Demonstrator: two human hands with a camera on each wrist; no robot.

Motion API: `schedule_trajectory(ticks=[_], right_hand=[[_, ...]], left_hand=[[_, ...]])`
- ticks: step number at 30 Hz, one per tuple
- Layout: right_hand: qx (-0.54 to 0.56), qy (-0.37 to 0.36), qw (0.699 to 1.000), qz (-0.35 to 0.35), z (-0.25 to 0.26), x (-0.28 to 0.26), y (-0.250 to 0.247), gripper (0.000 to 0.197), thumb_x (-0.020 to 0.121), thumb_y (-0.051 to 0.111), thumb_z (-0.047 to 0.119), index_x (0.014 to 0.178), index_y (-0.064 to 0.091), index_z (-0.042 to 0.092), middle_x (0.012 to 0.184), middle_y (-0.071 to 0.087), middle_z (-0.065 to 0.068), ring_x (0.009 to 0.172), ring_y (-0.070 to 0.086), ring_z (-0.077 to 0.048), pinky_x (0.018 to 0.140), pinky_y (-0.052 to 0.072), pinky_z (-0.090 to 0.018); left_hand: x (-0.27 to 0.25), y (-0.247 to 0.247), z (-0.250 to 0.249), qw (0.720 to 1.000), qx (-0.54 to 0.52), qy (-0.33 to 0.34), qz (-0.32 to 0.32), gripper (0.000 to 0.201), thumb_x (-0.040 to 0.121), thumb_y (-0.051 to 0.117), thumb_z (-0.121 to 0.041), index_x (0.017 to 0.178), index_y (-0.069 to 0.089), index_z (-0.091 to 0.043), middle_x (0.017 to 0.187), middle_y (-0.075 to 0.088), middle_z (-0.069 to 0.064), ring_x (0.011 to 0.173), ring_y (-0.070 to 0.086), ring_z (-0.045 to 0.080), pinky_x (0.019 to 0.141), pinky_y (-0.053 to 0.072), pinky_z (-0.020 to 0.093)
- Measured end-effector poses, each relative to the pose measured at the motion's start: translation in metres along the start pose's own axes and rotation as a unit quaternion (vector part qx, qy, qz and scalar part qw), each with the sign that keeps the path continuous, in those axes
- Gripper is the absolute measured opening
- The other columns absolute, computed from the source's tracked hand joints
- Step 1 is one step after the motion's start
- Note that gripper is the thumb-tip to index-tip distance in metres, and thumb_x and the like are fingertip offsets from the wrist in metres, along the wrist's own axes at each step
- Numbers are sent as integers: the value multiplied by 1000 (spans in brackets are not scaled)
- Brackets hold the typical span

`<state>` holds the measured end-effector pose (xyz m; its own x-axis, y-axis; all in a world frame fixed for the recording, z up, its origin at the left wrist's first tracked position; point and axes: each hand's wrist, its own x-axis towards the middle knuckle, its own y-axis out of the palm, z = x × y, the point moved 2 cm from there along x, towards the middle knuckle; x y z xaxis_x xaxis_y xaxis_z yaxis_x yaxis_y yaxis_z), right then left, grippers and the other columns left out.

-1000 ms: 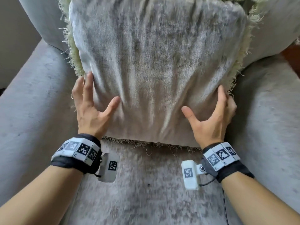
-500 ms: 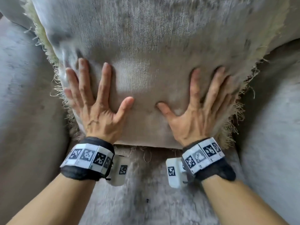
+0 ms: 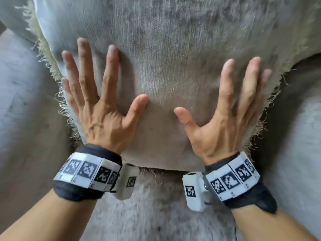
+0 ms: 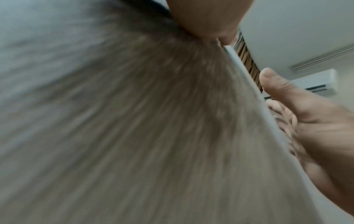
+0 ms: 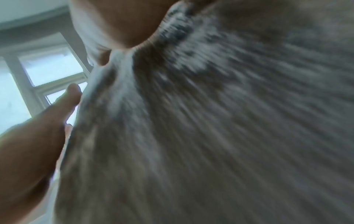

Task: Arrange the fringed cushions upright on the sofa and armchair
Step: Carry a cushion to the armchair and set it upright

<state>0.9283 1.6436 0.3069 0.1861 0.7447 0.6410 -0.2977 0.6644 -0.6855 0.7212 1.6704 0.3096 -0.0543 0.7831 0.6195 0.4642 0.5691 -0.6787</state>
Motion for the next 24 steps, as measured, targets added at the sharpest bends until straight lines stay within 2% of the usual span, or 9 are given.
schedule_trajectory(ticks=[3, 6, 7, 9, 12, 16, 19, 21, 24], right_hand=[[54, -6, 998, -41, 12, 21, -26, 104, 85, 38, 79, 156, 33, 3, 160, 24, -35, 150, 14, -57, 123, 12, -63], [58, -5, 996, -60, 22, 48, -40, 103, 85, 39, 77, 154, 35, 0, 159, 27, -36, 149, 20, -58, 120, 17, -67], [47, -4, 998, -49, 23, 56, -37, 102, 86, 39, 78, 155, 35, 2, 160, 28, -33, 149, 20, -57, 121, 17, -66], [5, -3, 1000, -15, 21, 65, -23, 99, 87, 42, 80, 157, 35, 10, 162, 29, -27, 151, 20, -52, 122, 19, -61], [-5, -1, 1000, 17, 14, 70, -12, 95, 87, 45, 80, 157, 36, 16, 164, 29, -24, 152, 20, -49, 120, 22, -60], [41, 10, 999, -10, 17, 79, -33, 97, 87, 41, 77, 156, 35, 10, 162, 28, -28, 152, 17, -50, 122, 16, -63], [36, 5, 998, -53, 28, 95, -45, 97, 84, 49, 72, 153, 39, 5, 159, 32, -32, 149, 23, -52, 119, 21, -67], [17, 8, 998, -53, 29, 108, -39, 95, 84, 51, 71, 153, 39, 7, 159, 34, -30, 149, 24, -51, 121, 19, -64], [-40, 10, 999, 28, 23, 121, -17, 92, 89, 36, 80, 159, 33, 19, 165, 29, -19, 153, 20, -45, 123, 14, -59]], left_hand=[[20, -17, -12, 999, -19, 5, -34, 89, 95, 30, -77, 159, 35, -15, 164, 19, 33, 152, 13, 54, 119, 13, 71], [37, -28, -23, 998, -37, 14, -55, 82, 96, 36, -74, 156, 39, -18, 164, 18, 23, 154, 16, 43, 127, 10, 50], [43, -27, -26, 998, -31, 12, -49, 82, 97, 36, -74, 157, 38, -19, 165, 19, 22, 154, 17, 42, 127, 9, 49], [52, -19, -27, 1000, -2, 4, -13, 83, 98, 35, -74, 160, 33, -20, 167, 21, 24, 155, 14, 47, 125, 9, 62], [55, -11, -28, 1000, 15, 0, 26, 83, 98, 37, -73, 162, 28, -21, 168, 18, 23, 155, 9, 49, 125, 4, 63], [67, -27, -32, 1000, 3, 1, 12, 83, 98, 33, -73, 160, 33, -18, 166, 20, 28, 152, 10, 53, 120, 7, 70], [91, -41, -40, 1000, -5, 13, -8, 82, 97, 37, -69, 157, 37, -14, 163, 22, 34, 151, 15, 58, 115, 12, 76], [107, -38, -39, 1000, 3, 11, -4, 80, 97, 39, -68, 158, 37, -17, 164, 22, 30, 152, 15, 56, 115, 12, 75], [121, -22, -30, 999, 30, -7, 41, 80, 97, 34, -76, 160, 35, -27, 169, 21, 16, 156, 12, 45, 121, 9, 68]])
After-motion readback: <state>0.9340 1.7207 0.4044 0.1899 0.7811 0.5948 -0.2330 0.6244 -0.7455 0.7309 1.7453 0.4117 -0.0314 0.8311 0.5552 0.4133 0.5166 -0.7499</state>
